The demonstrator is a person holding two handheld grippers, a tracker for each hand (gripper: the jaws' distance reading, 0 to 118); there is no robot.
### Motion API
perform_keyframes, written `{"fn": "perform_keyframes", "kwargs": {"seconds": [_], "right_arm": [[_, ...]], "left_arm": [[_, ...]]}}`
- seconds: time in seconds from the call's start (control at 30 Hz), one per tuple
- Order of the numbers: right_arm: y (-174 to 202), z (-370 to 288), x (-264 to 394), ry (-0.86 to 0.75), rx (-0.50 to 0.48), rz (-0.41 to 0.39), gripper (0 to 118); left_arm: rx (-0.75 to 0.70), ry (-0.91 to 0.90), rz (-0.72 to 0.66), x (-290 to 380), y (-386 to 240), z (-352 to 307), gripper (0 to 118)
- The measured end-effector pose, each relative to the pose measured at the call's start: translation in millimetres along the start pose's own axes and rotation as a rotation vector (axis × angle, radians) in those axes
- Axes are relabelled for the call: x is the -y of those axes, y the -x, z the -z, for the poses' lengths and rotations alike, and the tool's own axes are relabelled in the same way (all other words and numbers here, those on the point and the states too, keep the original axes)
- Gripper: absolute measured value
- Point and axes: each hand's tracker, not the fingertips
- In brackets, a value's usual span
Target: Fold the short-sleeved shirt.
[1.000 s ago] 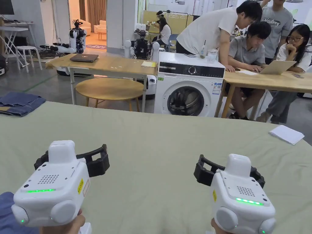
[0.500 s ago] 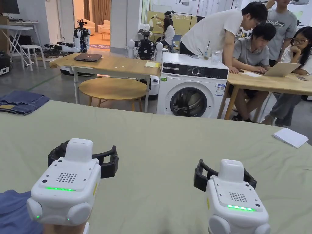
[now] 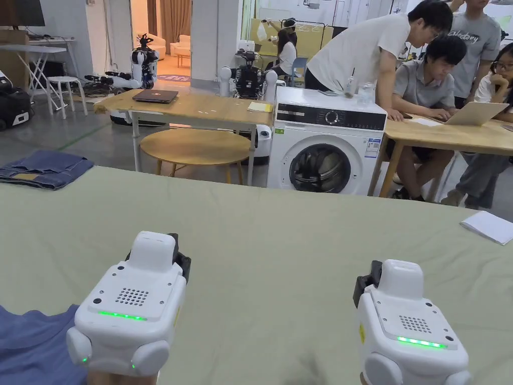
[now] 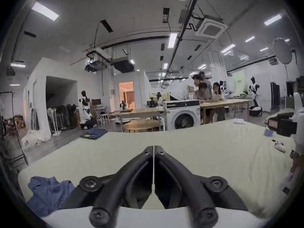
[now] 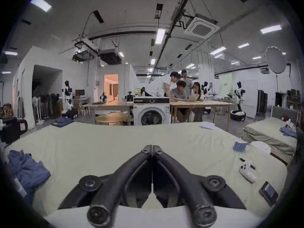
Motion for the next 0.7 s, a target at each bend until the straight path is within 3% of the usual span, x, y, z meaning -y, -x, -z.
{"fn": "perform_keyframes", "kwargs": {"seconds": [0.27, 0.4, 0.5, 0.7], "right_arm": [[18.4, 0.5, -5.9, 0.006, -0.035, 0.006, 0], [57.0, -2.8, -8.3, -0.022, -0.103, -0.041, 0], [86.9, -5.0, -8.7, -0.03, -0.2, -0.033, 0], [144.1, -17.3, -9.2, -0.025, -0.289, -0.057, 0]], "left_arm": [[-0.066, 0.015, -0.002, -4.1, 29.6, -13.6, 0], [-0.15, 0.013, -0.011, -2.1, 60.0, -28.6, 0], [-0.222, 0.033, 0.019, -2.2, 84.2, -40.4, 0], [-0.313, 0.097, 0.019, -0.5, 143.2, -66.4, 0]]}}
